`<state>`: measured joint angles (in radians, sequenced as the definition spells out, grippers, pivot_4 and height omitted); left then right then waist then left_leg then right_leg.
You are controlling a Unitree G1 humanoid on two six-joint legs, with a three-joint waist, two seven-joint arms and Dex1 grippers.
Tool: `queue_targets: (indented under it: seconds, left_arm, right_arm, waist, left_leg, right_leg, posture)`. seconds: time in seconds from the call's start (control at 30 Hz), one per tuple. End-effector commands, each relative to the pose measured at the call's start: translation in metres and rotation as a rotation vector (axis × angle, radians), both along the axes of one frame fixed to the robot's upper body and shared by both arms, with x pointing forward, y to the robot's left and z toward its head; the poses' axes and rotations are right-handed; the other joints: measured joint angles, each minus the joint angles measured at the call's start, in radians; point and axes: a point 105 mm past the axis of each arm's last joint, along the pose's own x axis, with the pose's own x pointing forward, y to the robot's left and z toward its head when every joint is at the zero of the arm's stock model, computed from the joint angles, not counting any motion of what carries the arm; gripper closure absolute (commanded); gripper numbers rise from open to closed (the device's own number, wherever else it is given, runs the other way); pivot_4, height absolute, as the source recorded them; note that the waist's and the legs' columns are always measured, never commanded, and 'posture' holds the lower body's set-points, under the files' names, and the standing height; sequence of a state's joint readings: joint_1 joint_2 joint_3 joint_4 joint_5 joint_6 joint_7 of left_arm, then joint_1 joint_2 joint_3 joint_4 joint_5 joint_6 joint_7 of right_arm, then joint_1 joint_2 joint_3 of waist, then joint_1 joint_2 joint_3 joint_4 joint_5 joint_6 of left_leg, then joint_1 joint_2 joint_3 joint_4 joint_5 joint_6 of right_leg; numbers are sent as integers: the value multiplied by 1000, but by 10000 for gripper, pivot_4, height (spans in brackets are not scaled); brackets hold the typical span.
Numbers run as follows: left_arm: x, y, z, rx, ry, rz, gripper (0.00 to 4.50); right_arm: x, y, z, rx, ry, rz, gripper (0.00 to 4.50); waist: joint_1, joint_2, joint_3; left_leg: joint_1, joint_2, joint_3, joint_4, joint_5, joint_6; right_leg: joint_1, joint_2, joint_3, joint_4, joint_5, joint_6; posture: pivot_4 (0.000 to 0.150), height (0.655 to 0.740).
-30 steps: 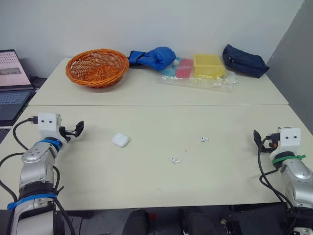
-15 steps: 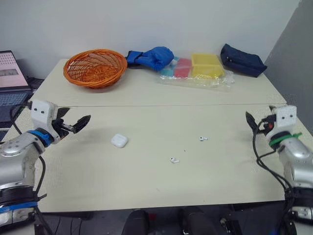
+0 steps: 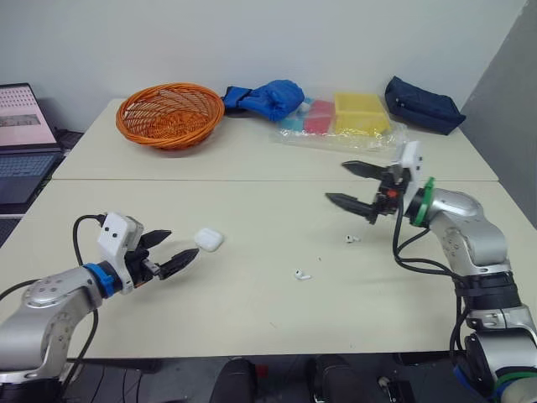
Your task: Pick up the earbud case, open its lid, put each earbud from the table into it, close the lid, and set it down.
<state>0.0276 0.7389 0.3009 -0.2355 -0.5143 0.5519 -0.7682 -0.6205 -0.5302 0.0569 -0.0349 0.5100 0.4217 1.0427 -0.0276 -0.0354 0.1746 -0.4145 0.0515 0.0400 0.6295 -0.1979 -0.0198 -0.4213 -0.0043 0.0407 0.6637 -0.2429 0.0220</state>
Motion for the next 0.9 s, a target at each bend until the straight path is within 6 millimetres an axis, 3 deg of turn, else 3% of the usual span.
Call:
queue_targets:
  seconds: [0.03, 0.23, 0.47, 0.77, 0.9]
  left_arm:
    - [8, -4, -7, 10, -31, 12, 181]
    - [21, -13, -18, 6, -55, 31, 181]
    - [36, -18, -38, 55, -71, 73, 181]
    - [41, -24, -45, 54, -80, 72, 181]
    - [38, -22, -47, 44, -59, 59, 9271]
  right_arm:
    - [-29, 23, 4, -28, 25, 164, 0]
    - [-51, 30, -6, -101, 74, 269, 0]
    - [-48, 31, 4, -114, 39, 255, 0]
    - [-44, 27, 10, -112, 22, 226, 0]
    - [-44, 25, 11, -107, 25, 213, 0]
  waist:
    - [1, 0, 0]
    - [1, 0, 0]
    - [0, 0, 0]
    - [0, -1, 0]
    - [0, -1, 0]
  left_leg:
    - [0, 0, 0, 0, 0, 0]
    - [-1, -2, -2, 0, 0, 0]
    - [0, -3, -2, 0, 0, 0]
    - [-1, -3, -3, 0, 0, 0]
    - [-1, -3, -4, 0, 0, 0]
  right_leg:
    - [0, 0, 0, -1, 0, 0]
    - [-1, -2, -1, -1, 0, 1]
    - [0, -2, -1, 0, 0, 0]
    - [0, -1, -1, 0, 1, 1]
    - [0, -1, -1, 0, 1, 1]
  posture:
    - [1500, 7400]
    - [1500, 7400]
    - [1500, 7400]
    - [1500, 7400]
    - [1500, 7400]
